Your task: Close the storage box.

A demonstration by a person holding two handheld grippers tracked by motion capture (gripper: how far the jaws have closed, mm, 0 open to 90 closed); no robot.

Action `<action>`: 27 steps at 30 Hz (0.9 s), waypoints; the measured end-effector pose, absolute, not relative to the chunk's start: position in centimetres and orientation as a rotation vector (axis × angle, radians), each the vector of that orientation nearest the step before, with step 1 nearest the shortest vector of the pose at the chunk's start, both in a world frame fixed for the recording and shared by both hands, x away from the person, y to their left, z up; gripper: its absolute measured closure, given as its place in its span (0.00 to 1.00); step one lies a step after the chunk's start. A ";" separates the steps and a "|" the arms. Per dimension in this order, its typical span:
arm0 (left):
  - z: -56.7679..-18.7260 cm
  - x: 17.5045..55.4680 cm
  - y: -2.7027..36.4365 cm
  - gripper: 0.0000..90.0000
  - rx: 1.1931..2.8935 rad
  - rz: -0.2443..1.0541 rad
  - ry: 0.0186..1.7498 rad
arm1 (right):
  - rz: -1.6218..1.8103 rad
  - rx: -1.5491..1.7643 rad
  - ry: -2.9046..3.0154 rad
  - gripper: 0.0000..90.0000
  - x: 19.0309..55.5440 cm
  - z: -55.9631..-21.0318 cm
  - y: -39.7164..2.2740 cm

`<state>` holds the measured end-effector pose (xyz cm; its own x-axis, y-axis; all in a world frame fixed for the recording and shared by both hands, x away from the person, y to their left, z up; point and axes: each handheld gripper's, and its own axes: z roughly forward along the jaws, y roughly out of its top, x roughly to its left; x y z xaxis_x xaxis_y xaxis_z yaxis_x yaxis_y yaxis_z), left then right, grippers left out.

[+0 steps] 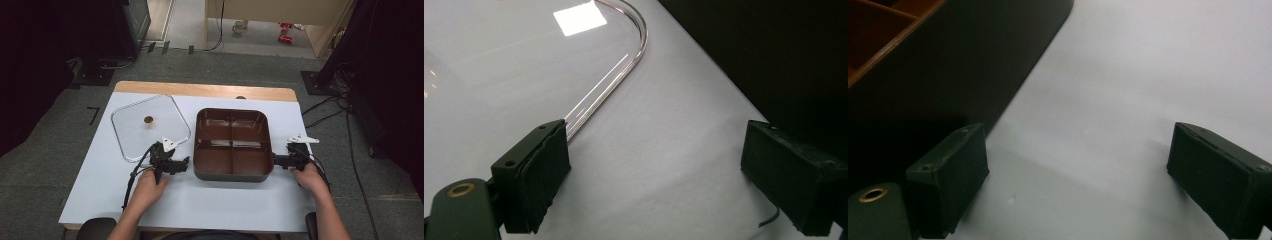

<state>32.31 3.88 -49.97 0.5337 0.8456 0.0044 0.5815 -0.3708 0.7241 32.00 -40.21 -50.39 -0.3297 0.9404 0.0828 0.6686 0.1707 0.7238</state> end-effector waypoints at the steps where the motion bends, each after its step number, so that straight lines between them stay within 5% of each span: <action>1: -50.0 32.3 3.9 0.13 2.092 0.499 1.151 | 0.965 1.524 2.070 0.10 32.0 -50.4 -40.2; 27: -50.0 32.3 3.9 0.13 2.092 0.499 1.152 | 0.983 1.533 2.069 0.09 32.0 -50.4 -40.4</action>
